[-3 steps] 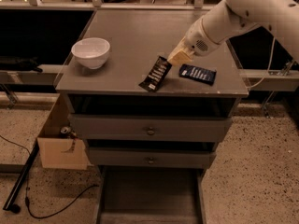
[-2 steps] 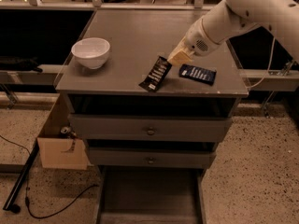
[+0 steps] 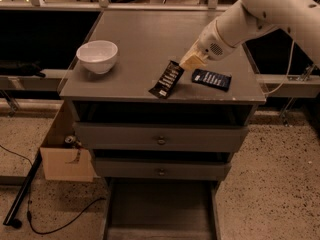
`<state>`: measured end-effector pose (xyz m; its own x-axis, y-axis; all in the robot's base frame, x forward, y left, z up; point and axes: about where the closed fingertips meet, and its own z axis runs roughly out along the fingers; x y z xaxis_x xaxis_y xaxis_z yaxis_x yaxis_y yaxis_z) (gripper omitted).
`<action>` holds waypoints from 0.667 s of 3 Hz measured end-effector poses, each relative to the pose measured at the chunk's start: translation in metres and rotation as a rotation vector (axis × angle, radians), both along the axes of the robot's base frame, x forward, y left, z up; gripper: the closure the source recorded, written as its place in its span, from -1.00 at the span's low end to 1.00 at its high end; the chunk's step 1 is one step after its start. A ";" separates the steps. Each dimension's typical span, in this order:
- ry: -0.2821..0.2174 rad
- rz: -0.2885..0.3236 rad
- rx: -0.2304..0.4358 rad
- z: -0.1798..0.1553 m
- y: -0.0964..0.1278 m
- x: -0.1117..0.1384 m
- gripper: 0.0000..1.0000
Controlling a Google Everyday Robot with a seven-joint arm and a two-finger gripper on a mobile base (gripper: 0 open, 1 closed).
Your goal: Place rxbar chocolate into bottom drawer
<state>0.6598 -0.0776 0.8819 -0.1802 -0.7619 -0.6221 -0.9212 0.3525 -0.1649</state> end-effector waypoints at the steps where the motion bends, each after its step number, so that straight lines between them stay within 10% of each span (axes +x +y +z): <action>1: 0.000 0.000 0.000 0.000 0.000 0.000 -0.68; 2: 0.000 0.000 0.000 0.000 0.000 0.000 -1.00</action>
Offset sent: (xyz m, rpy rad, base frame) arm 0.0000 0.0000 0.0000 0.0000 0.0000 0.0000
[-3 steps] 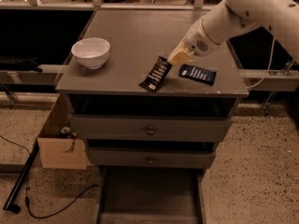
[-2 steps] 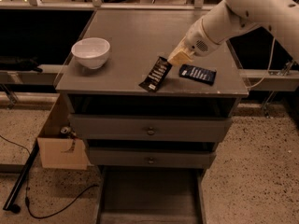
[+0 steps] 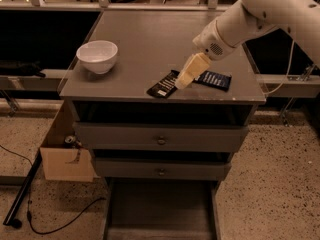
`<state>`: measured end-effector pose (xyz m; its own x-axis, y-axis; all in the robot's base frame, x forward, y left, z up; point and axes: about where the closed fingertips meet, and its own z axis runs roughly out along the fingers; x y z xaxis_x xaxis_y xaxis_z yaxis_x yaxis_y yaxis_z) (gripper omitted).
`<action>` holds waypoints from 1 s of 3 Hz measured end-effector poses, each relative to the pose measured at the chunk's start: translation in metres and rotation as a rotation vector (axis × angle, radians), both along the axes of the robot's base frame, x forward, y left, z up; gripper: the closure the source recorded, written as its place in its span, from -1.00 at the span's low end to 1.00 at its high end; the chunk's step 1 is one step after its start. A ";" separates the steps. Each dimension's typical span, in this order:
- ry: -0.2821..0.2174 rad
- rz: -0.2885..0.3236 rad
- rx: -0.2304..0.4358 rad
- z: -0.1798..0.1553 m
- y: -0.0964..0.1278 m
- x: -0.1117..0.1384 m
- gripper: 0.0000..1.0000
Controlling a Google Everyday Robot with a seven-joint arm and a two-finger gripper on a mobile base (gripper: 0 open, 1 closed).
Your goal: Place rxbar chocolate into bottom drawer
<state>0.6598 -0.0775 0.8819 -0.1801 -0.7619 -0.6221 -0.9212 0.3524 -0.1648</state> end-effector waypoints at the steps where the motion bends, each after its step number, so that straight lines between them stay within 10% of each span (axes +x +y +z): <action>1: -0.004 0.010 -0.008 0.000 0.001 0.001 -1.00; 3: -0.037 0.129 -0.065 -0.004 0.008 0.009 -1.00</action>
Offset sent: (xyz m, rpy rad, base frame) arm 0.0064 0.0046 0.0043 -0.0491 -0.0351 0.0543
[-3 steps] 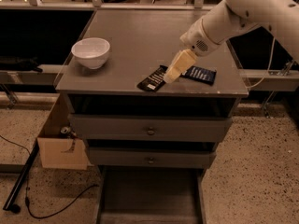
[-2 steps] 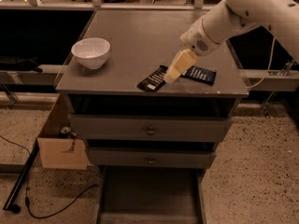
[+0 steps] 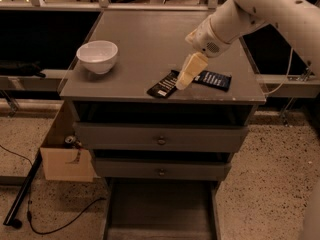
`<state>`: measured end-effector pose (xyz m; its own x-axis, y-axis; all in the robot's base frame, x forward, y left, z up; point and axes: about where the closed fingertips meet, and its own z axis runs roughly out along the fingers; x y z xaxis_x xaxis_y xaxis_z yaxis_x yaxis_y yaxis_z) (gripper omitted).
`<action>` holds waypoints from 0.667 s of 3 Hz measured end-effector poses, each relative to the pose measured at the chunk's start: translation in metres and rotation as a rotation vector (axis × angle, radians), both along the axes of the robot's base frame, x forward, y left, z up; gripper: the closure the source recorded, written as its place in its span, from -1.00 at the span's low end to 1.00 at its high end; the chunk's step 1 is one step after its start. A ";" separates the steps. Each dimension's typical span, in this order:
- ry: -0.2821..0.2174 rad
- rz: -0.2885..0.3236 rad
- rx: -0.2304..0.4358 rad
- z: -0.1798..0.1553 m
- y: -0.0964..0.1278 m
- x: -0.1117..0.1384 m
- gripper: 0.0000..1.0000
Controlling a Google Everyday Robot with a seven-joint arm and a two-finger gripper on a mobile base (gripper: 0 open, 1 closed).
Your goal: Place rxbar chocolate into bottom drawer
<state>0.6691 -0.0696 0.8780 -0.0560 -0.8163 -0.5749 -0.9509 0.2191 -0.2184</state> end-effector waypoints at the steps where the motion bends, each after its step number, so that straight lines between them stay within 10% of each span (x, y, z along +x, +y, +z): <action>1: -0.037 0.186 -0.029 -0.003 -0.008 0.005 -1.00; 2: -0.055 0.322 -0.074 0.002 -0.019 0.004 -1.00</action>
Offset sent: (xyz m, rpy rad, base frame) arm 0.0075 -0.0384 0.0097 -0.1212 -0.0711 0.4437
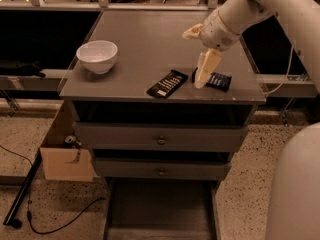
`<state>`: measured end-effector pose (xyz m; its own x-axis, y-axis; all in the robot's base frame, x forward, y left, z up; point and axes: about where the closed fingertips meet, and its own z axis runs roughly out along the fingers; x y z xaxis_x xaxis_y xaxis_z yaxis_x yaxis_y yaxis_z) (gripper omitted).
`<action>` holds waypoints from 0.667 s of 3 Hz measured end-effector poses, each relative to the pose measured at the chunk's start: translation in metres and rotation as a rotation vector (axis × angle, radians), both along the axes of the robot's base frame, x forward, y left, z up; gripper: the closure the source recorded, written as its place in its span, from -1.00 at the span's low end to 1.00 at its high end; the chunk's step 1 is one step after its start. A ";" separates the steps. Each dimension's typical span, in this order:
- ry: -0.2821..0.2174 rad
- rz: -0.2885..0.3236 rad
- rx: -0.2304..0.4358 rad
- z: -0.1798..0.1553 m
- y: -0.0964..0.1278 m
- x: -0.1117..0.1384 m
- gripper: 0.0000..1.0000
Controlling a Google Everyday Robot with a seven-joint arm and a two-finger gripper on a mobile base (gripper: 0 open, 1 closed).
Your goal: Place rxbar chocolate into bottom drawer
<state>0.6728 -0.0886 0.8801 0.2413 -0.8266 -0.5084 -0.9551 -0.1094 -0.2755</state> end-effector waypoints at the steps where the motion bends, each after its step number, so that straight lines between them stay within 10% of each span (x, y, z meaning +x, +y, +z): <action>1: 0.000 0.000 -0.001 0.000 0.000 0.000 -1.00; 2: -0.009 0.020 -0.033 -0.005 0.008 0.004 -1.00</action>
Offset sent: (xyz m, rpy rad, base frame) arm 0.0061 0.0119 -0.0052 -0.0760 -0.0250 0.0394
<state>0.6764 -0.0810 0.8752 0.2621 -0.8377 -0.4791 -0.9502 -0.1372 -0.2799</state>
